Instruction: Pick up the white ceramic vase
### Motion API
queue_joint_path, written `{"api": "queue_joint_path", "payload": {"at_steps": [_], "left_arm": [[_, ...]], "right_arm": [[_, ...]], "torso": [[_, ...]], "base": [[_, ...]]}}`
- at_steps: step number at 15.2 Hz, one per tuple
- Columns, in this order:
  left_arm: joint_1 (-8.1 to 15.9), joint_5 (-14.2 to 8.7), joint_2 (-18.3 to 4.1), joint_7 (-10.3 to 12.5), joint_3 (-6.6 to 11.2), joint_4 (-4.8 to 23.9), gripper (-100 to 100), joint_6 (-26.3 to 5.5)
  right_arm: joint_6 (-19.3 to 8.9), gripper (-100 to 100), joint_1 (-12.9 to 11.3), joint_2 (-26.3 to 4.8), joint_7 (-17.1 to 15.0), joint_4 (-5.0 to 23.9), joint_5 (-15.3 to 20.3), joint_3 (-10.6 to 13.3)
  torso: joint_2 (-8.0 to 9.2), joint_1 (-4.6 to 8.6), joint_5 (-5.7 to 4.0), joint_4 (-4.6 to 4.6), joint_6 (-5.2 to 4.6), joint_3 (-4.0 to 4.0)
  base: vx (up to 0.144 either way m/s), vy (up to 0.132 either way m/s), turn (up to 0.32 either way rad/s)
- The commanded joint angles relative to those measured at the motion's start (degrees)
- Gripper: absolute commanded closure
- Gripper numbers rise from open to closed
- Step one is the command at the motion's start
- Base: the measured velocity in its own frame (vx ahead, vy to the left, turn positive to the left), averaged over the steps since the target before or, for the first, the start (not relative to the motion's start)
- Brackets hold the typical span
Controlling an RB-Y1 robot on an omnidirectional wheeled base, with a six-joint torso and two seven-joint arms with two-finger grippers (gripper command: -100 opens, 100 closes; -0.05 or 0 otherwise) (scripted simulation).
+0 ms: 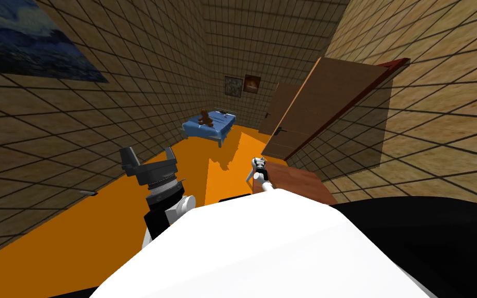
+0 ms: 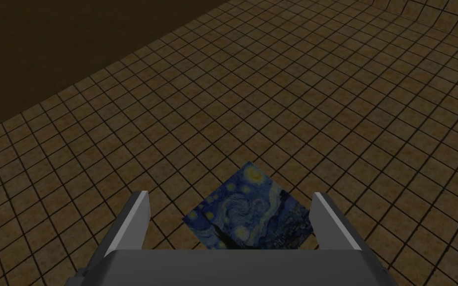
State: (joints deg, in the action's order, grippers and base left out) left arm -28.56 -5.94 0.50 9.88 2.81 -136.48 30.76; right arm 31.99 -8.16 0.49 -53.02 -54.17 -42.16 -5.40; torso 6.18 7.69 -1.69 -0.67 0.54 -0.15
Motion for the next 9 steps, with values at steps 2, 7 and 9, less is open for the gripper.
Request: {"api": "queue_joint_path", "payload": {"at_steps": [2,7,9], "left_arm": [[0.0,0.0,0.0,0.0,0.0,0.0,0,0.0],[0.0,0.0,0.0,0.0,0.01,0.0,0,0.0],[0.0,0.0,0.0,0.0,0.01,0.0,0,0.0]], "right_arm": [[-0.5,-100,-3.4,1.9,4.2,1.6,-0.4,0.1],[-0.5,100,-2.6,1.6,3.8,0.4,-0.4,-0.1],[-0.4,100,-2.6,1.5,3.7,0.3,-0.4,-0.2]], "torso": [[0.94,0.52,-0.12,-0.06,0.15,-0.1],[2.89,1.86,-0.47,-0.35,0.43,-0.44],[2.81,1.8,-0.49,-0.42,0.54,-0.51]], "base": [[-0.096,-0.05,0.072],[-0.02,-0.014,-0.015],[0.0,0.0,0.0]]}}
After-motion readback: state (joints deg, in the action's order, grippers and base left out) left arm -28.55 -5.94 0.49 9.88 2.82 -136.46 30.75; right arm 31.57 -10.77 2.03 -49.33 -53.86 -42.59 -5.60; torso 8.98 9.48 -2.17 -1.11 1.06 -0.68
